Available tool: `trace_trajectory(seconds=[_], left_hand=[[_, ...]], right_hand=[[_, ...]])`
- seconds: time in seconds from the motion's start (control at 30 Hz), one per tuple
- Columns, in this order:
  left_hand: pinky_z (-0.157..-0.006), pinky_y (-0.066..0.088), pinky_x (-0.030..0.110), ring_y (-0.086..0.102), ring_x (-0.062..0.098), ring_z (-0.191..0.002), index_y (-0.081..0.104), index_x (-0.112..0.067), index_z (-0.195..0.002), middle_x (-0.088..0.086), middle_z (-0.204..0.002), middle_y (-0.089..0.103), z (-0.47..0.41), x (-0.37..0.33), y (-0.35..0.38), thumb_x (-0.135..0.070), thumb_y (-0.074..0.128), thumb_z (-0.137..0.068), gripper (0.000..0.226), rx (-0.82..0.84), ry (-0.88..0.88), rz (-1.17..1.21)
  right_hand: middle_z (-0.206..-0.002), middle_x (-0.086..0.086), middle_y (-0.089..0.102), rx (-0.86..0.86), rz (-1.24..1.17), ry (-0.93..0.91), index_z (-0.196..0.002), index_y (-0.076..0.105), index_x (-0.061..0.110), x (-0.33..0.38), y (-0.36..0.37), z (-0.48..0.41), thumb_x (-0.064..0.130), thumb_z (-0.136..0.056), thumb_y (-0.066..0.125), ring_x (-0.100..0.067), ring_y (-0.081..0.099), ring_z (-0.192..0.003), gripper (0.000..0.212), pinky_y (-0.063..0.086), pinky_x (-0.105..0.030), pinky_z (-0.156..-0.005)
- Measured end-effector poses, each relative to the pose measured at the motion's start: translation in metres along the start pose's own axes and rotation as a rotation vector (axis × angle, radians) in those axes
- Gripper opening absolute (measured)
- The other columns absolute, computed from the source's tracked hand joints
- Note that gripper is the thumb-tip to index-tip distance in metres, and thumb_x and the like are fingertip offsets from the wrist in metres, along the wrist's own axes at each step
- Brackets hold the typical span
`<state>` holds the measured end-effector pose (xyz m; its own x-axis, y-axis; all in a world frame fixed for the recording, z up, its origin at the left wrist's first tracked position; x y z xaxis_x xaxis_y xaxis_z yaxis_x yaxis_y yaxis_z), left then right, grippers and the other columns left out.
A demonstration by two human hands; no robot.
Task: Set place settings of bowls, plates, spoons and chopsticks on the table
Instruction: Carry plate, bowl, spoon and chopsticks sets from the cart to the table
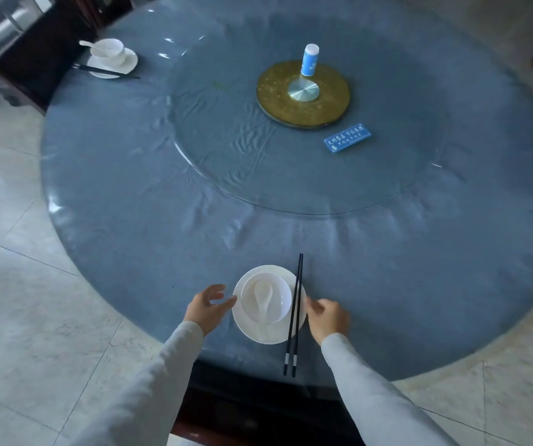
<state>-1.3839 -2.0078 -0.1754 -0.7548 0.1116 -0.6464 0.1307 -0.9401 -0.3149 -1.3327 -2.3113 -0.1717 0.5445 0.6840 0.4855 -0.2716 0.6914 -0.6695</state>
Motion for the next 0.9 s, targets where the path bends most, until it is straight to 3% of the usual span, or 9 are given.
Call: trace_trajectory(seconds=[0.07, 0.17, 0.3, 0.37, 0.43, 0.5, 0.57, 0.7, 0.9], left_hand=[[-0.097, 0.056, 0.046, 0.064, 0.032, -0.116, 0.058, -0.019, -0.136, 0.007, -0.130, 0.063, 0.000, -0.002, -0.017, -0.036, 0.073, -0.092, 0.050, -0.040, 0.018, -0.089], [-0.107, 0.046, 0.041, 0.057, 0.031, -0.127, 0.050, -0.018, -0.144, 0.009, -0.138, 0.062, -0.001, -0.008, -0.051, -0.045, 0.064, -0.096, 0.057, -0.118, 0.063, -0.247], [-0.115, 0.034, 0.041, 0.045, 0.036, -0.140, 0.037, -0.013, -0.155, 0.016, -0.154, 0.045, 0.000, -0.014, -0.117, -0.047, 0.055, -0.101, 0.066, -0.222, 0.155, -0.392], [-0.117, 0.030, 0.041, 0.038, 0.035, -0.145, 0.031, -0.012, -0.157, 0.016, -0.160, 0.037, 0.004, -0.014, -0.163, -0.048, 0.052, -0.101, 0.070, -0.295, 0.219, -0.445], [-0.121, 0.025, 0.043, 0.026, 0.031, -0.152, 0.026, -0.013, -0.159, 0.011, -0.166, 0.028, 0.010, -0.011, -0.216, -0.051, 0.050, -0.101, 0.073, -0.394, 0.287, -0.519], [-0.124, 0.018, 0.047, 0.010, 0.028, -0.158, 0.017, -0.018, -0.162, 0.004, -0.171, 0.013, 0.013, -0.005, -0.268, -0.057, 0.044, -0.101, 0.077, -0.469, 0.307, -0.617], [-0.125, 0.010, 0.053, -0.004, 0.027, -0.159, 0.007, -0.022, -0.163, -0.001, -0.173, -0.002, 0.016, 0.009, -0.325, -0.062, 0.037, -0.100, 0.080, -0.509, 0.297, -0.698], [-0.123, 0.000, 0.061, -0.022, 0.030, -0.155, -0.010, -0.024, -0.162, 0.001, -0.169, -0.022, 0.021, 0.037, -0.429, -0.070, 0.029, -0.098, 0.088, -0.576, 0.241, -0.831], [-0.122, -0.006, 0.065, -0.029, 0.032, -0.152, -0.022, -0.024, -0.158, 0.005, -0.165, -0.034, 0.016, 0.066, -0.553, -0.077, 0.020, -0.093, 0.095, -0.701, 0.212, -0.893]], right_hand=[[-0.066, -0.011, 0.062, -0.106, 0.020, -0.021, -0.057, 0.047, 0.012, 0.018, -0.012, 0.000, 0.044, -0.100, 0.059, -0.038, 0.058, -0.074, 0.055, 0.047, -0.038, -0.070], [-0.098, -0.023, 0.070, -0.202, -0.030, -0.118, -0.083, 0.072, 0.002, 0.067, -0.019, 0.003, 0.038, -0.101, 0.060, -0.039, 0.064, -0.100, 0.042, 0.047, -0.039, -0.085], [-0.095, -0.034, 0.068, -0.244, 0.032, -0.346, -0.084, 0.070, -0.015, 0.157, 0.012, 0.025, 0.022, -0.106, 0.054, -0.044, 0.060, -0.108, 0.046, 0.043, -0.045, -0.095], [-0.105, -0.032, 0.066, -0.222, 0.096, -0.445, -0.092, 0.069, -0.012, 0.205, 0.046, 0.046, 0.017, -0.106, 0.051, -0.045, 0.058, -0.110, 0.037, 0.039, -0.047, -0.098], [-0.125, -0.026, 0.060, -0.188, 0.189, -0.586, -0.117, 0.066, -0.001, 0.253, 0.092, 0.076, 0.013, -0.104, 0.051, -0.043, 0.052, -0.123, 0.025, 0.036, -0.046, -0.105], [-0.152, -0.024, 0.044, -0.152, 0.299, -0.730, -0.146, 0.050, 0.005, 0.296, 0.140, 0.106, 0.020, -0.102, 0.054, -0.042, 0.039, -0.142, 0.047, 0.028, -0.046, -0.117], [-0.165, -0.025, 0.023, -0.146, 0.381, -0.837, -0.160, 0.032, 0.011, 0.338, 0.189, 0.143, 0.037, -0.102, 0.055, -0.042, 0.024, -0.153, 0.067, 0.018, -0.052, -0.123], [-0.170, -0.025, 0.002, -0.154, 0.481, -0.959, -0.165, 0.014, 0.023, 0.413, 0.268, 0.207, 0.057, -0.099, 0.050, -0.046, 0.010, -0.156, 0.082, 0.012, -0.062, -0.124], [-0.170, -0.026, -0.004, -0.179, 0.549, -1.079, -0.164, 0.007, 0.033, 0.500, 0.348, 0.264, 0.074, -0.094, 0.033, -0.049, 0.005, -0.156, 0.086, 0.012, -0.065, -0.123]])
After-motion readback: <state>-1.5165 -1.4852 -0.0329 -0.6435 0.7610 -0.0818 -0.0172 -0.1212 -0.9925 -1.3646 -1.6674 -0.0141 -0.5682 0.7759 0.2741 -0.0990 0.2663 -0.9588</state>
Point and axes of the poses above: each hand's wrist, its own z-axis away from the middle knuckle, its own y-axis out of the palm, x = y × z, the point moved 9 cm from there along -z, towards the middle knuckle
